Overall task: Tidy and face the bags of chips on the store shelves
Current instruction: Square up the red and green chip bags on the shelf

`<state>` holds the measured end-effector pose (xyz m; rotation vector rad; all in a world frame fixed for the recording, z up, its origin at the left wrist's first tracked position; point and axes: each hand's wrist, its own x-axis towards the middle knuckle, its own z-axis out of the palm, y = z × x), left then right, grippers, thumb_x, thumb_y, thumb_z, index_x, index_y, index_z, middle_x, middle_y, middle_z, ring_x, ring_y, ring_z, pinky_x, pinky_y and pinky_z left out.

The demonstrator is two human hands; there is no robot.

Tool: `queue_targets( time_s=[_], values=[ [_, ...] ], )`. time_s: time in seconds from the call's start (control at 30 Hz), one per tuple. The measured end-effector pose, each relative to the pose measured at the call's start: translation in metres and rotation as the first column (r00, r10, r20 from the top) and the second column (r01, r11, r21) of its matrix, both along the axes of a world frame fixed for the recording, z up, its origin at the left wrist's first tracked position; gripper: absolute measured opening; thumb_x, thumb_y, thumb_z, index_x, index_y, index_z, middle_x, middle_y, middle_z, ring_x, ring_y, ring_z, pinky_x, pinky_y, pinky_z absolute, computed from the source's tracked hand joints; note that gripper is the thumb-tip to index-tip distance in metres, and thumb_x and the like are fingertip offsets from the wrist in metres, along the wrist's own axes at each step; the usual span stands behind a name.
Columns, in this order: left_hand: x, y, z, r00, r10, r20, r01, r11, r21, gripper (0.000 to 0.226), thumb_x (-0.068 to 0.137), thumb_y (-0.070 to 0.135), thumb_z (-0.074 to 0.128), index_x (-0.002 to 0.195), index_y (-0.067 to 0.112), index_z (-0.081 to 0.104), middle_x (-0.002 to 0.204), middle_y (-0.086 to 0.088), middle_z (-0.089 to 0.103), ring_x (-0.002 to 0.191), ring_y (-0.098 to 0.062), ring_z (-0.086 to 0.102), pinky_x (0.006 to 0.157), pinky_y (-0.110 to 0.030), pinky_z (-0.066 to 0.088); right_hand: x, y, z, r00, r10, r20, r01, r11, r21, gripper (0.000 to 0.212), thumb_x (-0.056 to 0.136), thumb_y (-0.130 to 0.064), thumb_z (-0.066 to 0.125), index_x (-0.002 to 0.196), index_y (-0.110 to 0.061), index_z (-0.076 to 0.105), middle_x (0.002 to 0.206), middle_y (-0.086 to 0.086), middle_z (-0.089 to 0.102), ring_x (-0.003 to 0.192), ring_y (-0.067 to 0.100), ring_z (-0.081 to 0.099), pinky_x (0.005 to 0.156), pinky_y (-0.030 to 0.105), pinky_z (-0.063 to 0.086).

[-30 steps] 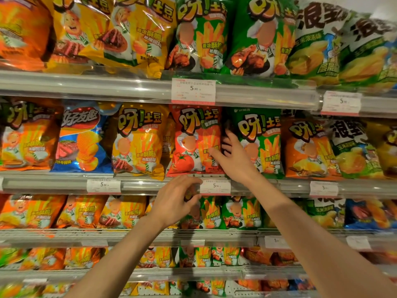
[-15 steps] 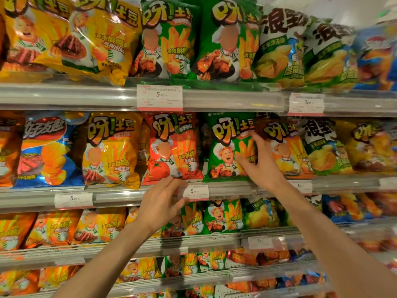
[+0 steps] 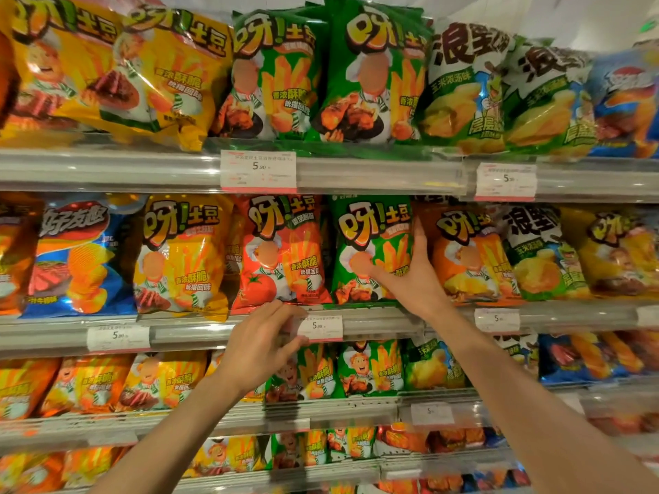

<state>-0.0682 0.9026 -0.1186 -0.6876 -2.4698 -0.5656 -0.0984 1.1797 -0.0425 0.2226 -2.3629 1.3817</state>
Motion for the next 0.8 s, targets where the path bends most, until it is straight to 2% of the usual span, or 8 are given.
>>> queue_targets(
  time_s=[0.17, 0.27, 0.4, 0.47, 0.53, 0.63, 0.73, 0.8],
  values=[
    [0.003, 0.002, 0.001, 1.000, 0.000, -0.010, 0.000, 1.000, 0.023, 0.034, 0.083, 0.037, 0.076, 0.112, 0.027, 0.062, 0.090, 0.018, 0.049, 0.083, -0.010, 0.055, 0.062, -0.022, 0.038, -0.002, 0.000, -0.010, 0.996, -0.082, 0.043, 0.078, 0.993, 0.086, 0.121, 0.067, -0.083, 0.065, 0.154, -0.042, -0.009, 0.161, -0.009, 0.028, 0.146, 0.013, 0.031, 0.117, 0.047, 0.033],
    [0.007, 0.002, 0.000, 1.000, 0.002, -0.013, -0.001, 0.999, 0.032, 0.034, 0.086, 0.038, 0.072, 0.115, 0.025, 0.062, 0.094, 0.015, 0.051, 0.088, -0.012, 0.056, 0.066, -0.024, 0.042, 0.009, -0.002, -0.017, 0.993, -0.113, 0.024, 0.110, 0.990, 0.085, 0.112, 0.078, -0.072, 0.064, 0.156, -0.036, -0.009, 0.164, -0.006, 0.019, 0.150, 0.015, 0.022, 0.120, 0.047, 0.027],
    [0.016, 0.003, -0.008, 1.000, 0.012, 0.001, -0.012, 0.999, 0.051, 0.043, 0.092, 0.047, 0.051, 0.125, 0.020, 0.061, 0.099, 0.006, 0.056, 0.095, -0.016, 0.053, 0.074, -0.032, 0.049, 0.040, -0.012, -0.032, 0.981, -0.196, 0.015, 0.194, 0.978, 0.080, 0.105, 0.085, -0.060, 0.065, 0.158, -0.029, -0.005, 0.166, -0.009, 0.009, 0.151, 0.010, 0.010, 0.123, 0.040, 0.018],
    [0.022, 0.003, -0.015, 1.000, 0.023, 0.014, -0.024, 0.996, 0.085, 0.048, 0.093, 0.045, 0.048, 0.130, 0.018, 0.060, 0.105, 0.004, 0.056, 0.101, -0.018, 0.052, 0.078, -0.033, 0.049, 0.057, -0.017, -0.053, 0.974, -0.211, -0.081, 0.221, 0.962, 0.157, 0.094, 0.090, -0.055, 0.061, 0.159, -0.021, 0.007, 0.164, -0.007, 0.012, 0.150, 0.008, 0.011, 0.123, 0.039, 0.021],
    [0.031, 0.004, -0.026, 0.999, 0.027, 0.027, -0.030, 0.993, 0.117, 0.048, 0.095, 0.043, 0.048, 0.134, 0.017, 0.058, 0.111, 0.002, 0.056, 0.107, -0.019, 0.052, 0.082, -0.033, 0.050, 0.074, -0.020, -0.079, 0.972, -0.219, -0.084, 0.235, 0.922, 0.308, 0.086, 0.092, -0.061, 0.051, 0.159, -0.019, 0.016, 0.167, -0.001, 0.007, 0.153, 0.014, 0.006, 0.122, 0.047, 0.025],
    [0.046, 0.008, -0.049, 0.998, 0.031, 0.060, -0.039, 0.990, 0.136, 0.046, 0.096, 0.036, 0.057, 0.138, 0.017, 0.056, 0.128, -0.003, 0.052, 0.117, -0.022, 0.050, 0.091, -0.037, 0.051, 0.097, -0.015, -0.122, 0.976, -0.195, -0.096, 0.217, 0.833, 0.510, 0.078, 0.095, -0.064, 0.042, 0.155, -0.016, 0.031, 0.168, 0.005, 0.001, 0.155, 0.021, -0.001, 0.122, 0.049, 0.017],
    [0.065, 0.012, -0.073, 0.988, 0.021, 0.153, -0.044, 0.988, 0.147, 0.052, 0.096, 0.037, 0.060, 0.143, 0.020, 0.050, 0.149, -0.004, 0.039, 0.134, -0.021, 0.040, 0.102, -0.038, 0.043, 0.125, -0.006, -0.153, 0.977, -0.198, 0.082, 0.123, 0.833, 0.540, 0.071, 0.095, -0.062, 0.046, 0.155, -0.026, 0.031, 0.168, -0.001, 0.001, 0.154, 0.020, 0.005, 0.120, 0.040, 0.018],
    [0.077, 0.017, -0.087, 0.971, 0.016, 0.240, -0.053, 0.987, 0.152, 0.055, 0.098, 0.045, 0.052, 0.148, 0.025, 0.042, 0.150, 0.000, 0.040, 0.137, -0.019, 0.038, 0.107, -0.037, 0.039, 0.140, 0.004, -0.173, 0.951, -0.212, 0.227, 0.065, 0.850, 0.523, 0.072, 0.094, -0.062, 0.047, 0.155, -0.029, 0.027, 0.167, 0.000, 0.013, 0.153, 0.020, 0.014, 0.119, 0.039, 0.022]
  ],
)
